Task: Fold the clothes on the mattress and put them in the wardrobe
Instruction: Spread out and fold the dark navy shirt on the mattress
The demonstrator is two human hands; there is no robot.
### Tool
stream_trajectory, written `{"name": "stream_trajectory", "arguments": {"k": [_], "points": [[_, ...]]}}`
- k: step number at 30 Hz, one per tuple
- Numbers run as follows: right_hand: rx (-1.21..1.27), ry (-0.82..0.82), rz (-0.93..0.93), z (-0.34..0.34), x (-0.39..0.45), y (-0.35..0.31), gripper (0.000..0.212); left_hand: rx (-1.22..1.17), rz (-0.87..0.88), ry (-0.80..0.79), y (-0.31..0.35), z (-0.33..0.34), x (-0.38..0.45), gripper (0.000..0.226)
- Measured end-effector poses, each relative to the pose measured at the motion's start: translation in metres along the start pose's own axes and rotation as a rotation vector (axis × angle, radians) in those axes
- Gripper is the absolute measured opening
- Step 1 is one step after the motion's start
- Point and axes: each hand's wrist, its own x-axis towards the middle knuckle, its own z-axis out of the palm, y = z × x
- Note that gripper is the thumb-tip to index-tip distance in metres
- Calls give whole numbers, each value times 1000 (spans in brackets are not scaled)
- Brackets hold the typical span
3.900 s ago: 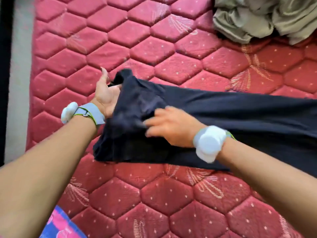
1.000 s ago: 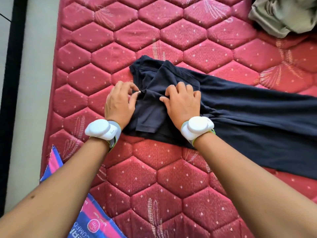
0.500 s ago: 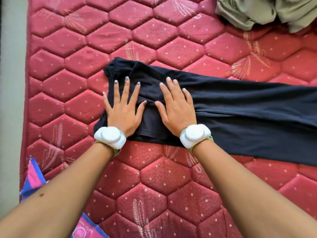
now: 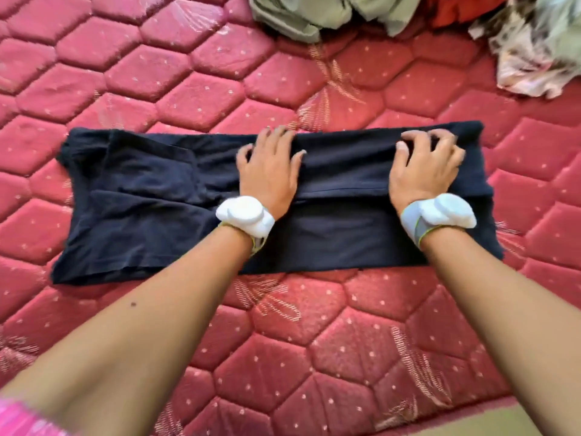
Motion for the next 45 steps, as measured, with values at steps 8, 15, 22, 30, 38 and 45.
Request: {"name": "stream_trajectory", "arguments": {"k": [8,15,22,30,38,45], "points": [[-193,-21,190,-5,26,57,41,91,-347,26,35,14,48,34],[-106,-8,332,-21,23,88,46,42,56,173,92,17,15,27],[-179,-64,248,-21,27,102,45,136,256,-125,144,42,-22,67],[-35,-314,362,-50,22,91,68,66,226,-280,159,41,-23,67],[842,-802,186,-73,31,-6,48,-1649,-627,-525,110,-45,2,73],[1116,-1386,197,-92,-23,-147,43,-2358,-670,-574,-31,-76,-40,87]]}}
